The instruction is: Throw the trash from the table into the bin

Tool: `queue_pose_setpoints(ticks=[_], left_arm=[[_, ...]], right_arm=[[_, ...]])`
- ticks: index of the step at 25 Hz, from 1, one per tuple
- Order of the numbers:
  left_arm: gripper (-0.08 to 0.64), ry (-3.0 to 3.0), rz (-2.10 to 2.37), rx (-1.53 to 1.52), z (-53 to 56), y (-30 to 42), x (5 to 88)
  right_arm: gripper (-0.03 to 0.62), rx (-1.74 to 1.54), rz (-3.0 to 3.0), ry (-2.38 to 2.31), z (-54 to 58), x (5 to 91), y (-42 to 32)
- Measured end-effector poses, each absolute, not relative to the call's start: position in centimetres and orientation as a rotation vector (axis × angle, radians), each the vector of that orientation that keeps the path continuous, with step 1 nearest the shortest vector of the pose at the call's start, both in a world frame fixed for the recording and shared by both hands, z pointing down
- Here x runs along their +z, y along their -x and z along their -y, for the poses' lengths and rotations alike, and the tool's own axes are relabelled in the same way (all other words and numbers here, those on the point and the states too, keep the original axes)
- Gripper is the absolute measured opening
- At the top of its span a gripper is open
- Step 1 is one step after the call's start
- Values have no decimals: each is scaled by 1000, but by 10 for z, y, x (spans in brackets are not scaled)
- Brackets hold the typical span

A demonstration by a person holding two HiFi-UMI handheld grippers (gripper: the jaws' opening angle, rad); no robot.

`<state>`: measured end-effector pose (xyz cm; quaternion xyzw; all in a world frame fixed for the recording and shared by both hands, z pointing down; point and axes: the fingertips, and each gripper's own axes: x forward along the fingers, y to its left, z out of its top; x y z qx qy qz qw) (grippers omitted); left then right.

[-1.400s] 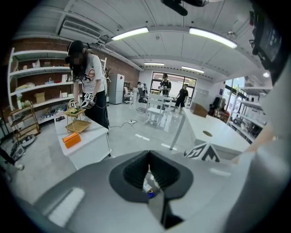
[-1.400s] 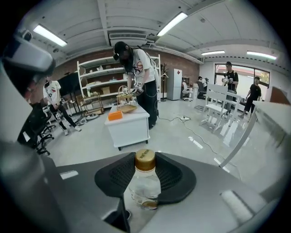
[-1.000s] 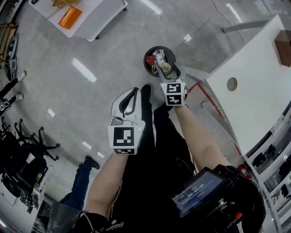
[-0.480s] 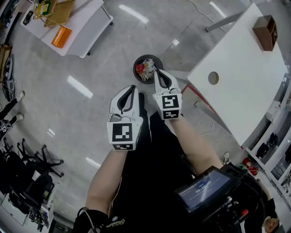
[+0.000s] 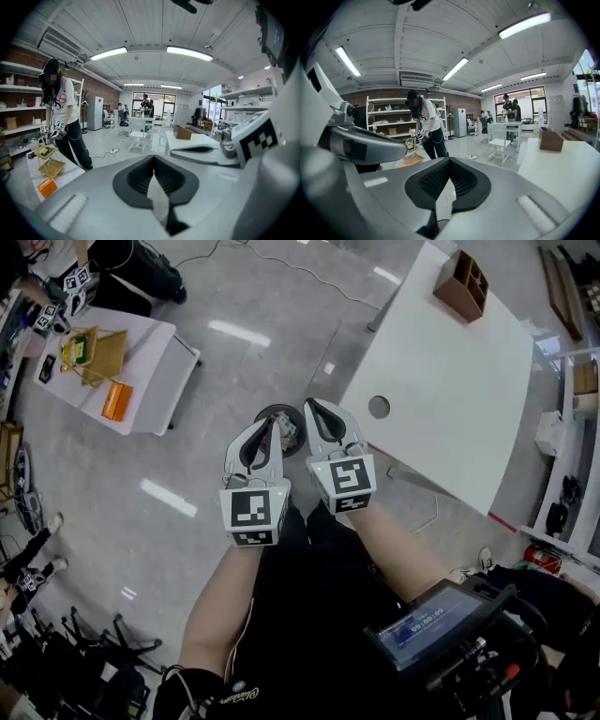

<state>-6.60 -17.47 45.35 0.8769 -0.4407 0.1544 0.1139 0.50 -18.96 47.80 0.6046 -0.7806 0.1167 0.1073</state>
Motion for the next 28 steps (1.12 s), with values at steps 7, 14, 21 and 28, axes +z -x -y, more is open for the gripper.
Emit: queue_pose_setpoints(ticks=[7, 14, 21, 28], left_arm=[[9, -2832, 900, 386, 157, -58, 414], [9, -3010, 451, 326, 79, -168, 378], [9, -3080, 369, 276, 38, -186, 348], [9, -3110, 423, 247, 21, -196, 334]], right_arm=[[-1, 268, 2002, -2195, 131, 426, -136], [-1, 276, 1607, -2545, 12, 388, -244], [-2, 250, 1528, -2643, -43, 366, -256], [-2, 185, 1564, -2633, -56, 344, -268]])
